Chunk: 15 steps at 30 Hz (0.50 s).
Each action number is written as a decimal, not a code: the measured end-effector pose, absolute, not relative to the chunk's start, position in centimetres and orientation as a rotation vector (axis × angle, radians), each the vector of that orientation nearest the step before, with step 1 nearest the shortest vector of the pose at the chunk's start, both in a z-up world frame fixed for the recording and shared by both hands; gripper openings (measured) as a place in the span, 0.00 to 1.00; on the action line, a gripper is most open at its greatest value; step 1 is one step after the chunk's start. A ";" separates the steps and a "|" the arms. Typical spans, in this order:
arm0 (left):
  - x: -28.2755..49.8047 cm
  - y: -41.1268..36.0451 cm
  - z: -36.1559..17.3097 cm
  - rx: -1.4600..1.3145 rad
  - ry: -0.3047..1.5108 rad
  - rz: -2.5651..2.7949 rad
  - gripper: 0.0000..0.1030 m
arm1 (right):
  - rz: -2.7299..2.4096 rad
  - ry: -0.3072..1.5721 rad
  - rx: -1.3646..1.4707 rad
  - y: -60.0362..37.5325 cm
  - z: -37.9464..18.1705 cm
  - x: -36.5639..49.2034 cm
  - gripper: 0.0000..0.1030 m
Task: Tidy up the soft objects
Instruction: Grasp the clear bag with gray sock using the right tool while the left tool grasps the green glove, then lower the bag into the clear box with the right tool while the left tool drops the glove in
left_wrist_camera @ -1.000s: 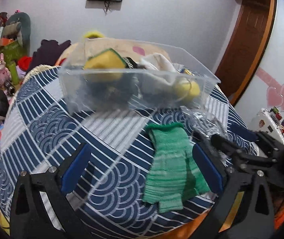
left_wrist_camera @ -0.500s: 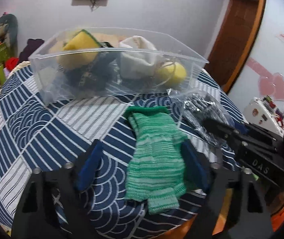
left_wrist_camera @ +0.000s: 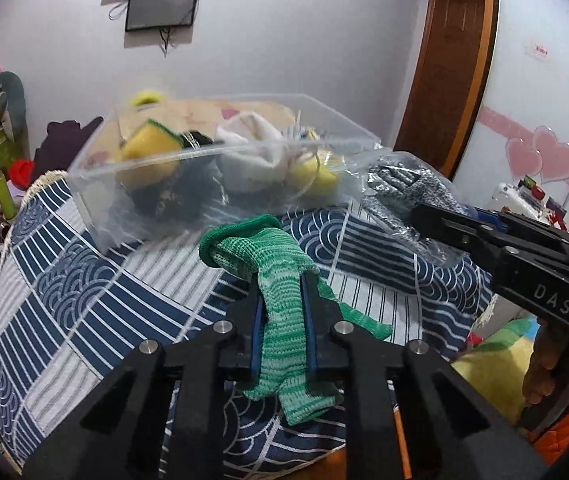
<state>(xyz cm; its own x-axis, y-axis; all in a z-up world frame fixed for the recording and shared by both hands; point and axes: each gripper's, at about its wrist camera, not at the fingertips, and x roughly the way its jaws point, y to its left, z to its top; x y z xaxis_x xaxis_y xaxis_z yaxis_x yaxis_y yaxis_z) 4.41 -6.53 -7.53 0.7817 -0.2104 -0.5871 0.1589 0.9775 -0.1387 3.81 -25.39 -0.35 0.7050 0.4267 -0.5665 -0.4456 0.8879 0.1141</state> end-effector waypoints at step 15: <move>6.1 -3.5 0.2 -0.057 0.491 -0.149 0.16 | 0.487 0.496 -0.061 -24.1 5.1 5.8 0.26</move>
<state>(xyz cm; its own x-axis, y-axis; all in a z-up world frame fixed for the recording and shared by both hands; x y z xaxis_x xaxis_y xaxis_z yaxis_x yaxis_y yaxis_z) 6.06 -3.48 0.15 0.8712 -0.1556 -0.4656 0.1284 0.9876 -0.0897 5.81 -24.11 5.09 0.7681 0.4341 -0.4708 -0.4633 0.8842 0.0595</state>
